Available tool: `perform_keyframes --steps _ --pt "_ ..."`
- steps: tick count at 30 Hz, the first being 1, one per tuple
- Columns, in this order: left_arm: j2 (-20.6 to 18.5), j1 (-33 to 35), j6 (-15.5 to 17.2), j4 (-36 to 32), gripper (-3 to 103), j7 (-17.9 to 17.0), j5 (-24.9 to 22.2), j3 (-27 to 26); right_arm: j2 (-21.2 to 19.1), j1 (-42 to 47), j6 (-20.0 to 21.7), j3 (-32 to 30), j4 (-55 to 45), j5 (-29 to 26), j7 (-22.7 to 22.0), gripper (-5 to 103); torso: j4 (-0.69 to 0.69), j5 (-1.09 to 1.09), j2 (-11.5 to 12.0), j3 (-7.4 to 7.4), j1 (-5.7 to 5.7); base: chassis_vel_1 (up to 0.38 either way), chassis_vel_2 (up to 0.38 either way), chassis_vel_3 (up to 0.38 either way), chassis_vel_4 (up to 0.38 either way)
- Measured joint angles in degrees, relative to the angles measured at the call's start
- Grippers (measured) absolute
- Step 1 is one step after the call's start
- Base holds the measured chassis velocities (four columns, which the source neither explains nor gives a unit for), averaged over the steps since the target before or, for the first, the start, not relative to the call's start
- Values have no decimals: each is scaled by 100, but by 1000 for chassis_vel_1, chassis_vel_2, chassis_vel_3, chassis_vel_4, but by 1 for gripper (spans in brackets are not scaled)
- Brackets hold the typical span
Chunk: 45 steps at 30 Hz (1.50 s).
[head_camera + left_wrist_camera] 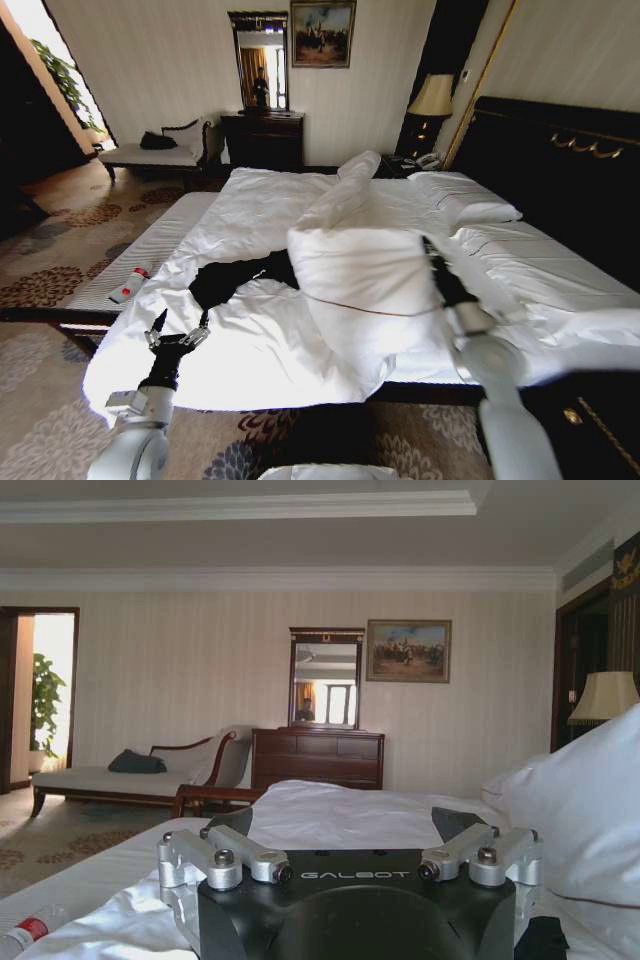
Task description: Fold the clothes on the bed.
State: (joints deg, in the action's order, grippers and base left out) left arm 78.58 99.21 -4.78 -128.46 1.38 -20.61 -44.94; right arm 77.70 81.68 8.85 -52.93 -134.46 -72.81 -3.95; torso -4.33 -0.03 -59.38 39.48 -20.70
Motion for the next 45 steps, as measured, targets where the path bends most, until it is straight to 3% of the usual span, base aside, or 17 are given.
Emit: perform_keyframes --steps 5,9,16,21,26,35,37,45 --pt "-50 -218 16 109 100 5 -93 112 544 744 -343 -455 -907 1125 -144 0 0 -3 0 1 0 0 0 0 0" --pt "-133 -312 44 169 100 6 -242 133 882 1086 -545 -613 -962 1486 -221 0 0 -1 0 1 0 0 0 0 0" --pt "-320 -379 51 251 100 7 -490 73 995 1410 -989 -1163 -950 1544 -555 0 1 0 1 2 -1 0 0 0 0" --pt "-519 -418 50 266 100 8 -638 47 845 1491 -1280 -2190 -925 1171 -1127 0 -1 0 1 2 -1 0 0 0 0" --pt "-596 -445 60 202 100 9 -707 78 793 1758 -1170 -2709 -909 786 -1590 0 -2 0 1 2 -1 0 0 0 0" --pt "-632 -470 61 155 100 11 -800 56 641 2082 -607 -3222 -893 696 -2644 0 -1 0 1 2 -1 0 0 0 0" --pt "-627 -488 60 183 100 11 -824 62 710 2206 -526 -3275 -891 835 -2823 0 4 1 1 2 -1 0 0 0 0" --pt "-616 -643 36 444 100 13 -885 128 988 2511 -251 -3379 -886 821 -3670 0 1 -1 1 2 -1 0 0 0 0"
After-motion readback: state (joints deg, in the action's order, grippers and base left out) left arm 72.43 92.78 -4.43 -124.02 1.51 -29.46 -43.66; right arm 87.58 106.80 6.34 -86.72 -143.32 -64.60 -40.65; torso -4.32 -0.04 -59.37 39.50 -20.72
